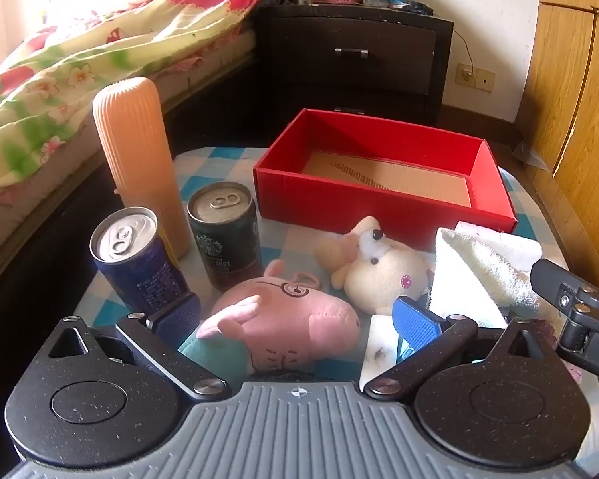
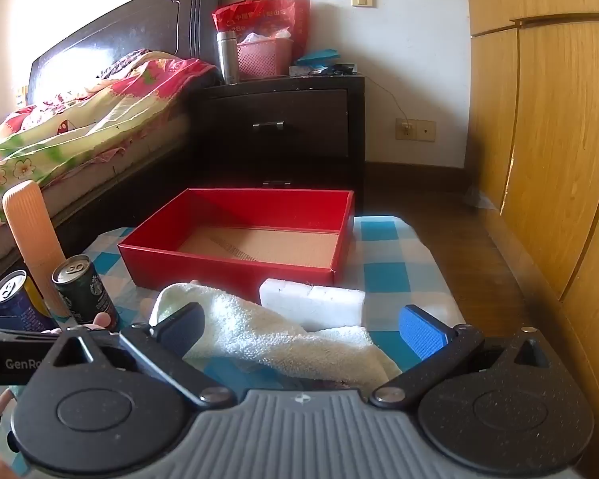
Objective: Organize soft objects
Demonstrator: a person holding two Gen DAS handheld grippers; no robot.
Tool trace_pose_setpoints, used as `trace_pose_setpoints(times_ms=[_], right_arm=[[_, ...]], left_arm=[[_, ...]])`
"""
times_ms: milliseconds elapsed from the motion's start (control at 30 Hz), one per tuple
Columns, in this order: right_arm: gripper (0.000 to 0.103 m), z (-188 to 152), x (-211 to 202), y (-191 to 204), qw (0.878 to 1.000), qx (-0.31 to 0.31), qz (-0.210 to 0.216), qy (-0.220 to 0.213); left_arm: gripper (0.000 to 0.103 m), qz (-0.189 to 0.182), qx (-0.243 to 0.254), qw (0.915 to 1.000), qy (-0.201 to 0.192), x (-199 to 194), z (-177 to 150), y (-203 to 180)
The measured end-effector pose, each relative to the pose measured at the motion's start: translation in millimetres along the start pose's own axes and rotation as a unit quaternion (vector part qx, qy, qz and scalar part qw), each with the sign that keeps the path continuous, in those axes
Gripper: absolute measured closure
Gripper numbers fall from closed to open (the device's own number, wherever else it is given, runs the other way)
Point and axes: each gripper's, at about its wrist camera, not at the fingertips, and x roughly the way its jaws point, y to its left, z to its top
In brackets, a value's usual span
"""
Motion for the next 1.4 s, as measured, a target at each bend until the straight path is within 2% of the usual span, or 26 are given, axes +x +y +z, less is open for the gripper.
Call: trace_pose_setpoints(times_ms=[300,367,1400], right_arm=[[0.018,-1,1,-2,1.000,-0.003,-0.010,0.001],[0.018,0,0,0,1.000,-0.004,-0.012,0.004],[0.018,-4,7,7,1.000,-0.015,-0.019,0.016]], left_arm=[[0.006,0.001,0.002,1.0000,-0.006,3,-5,11],[0.006,0.008,0.005,1.0000,-0.002,3,-4,0],[0.006,0.004,0.003,1.0000,0.000,3,-5,-2]])
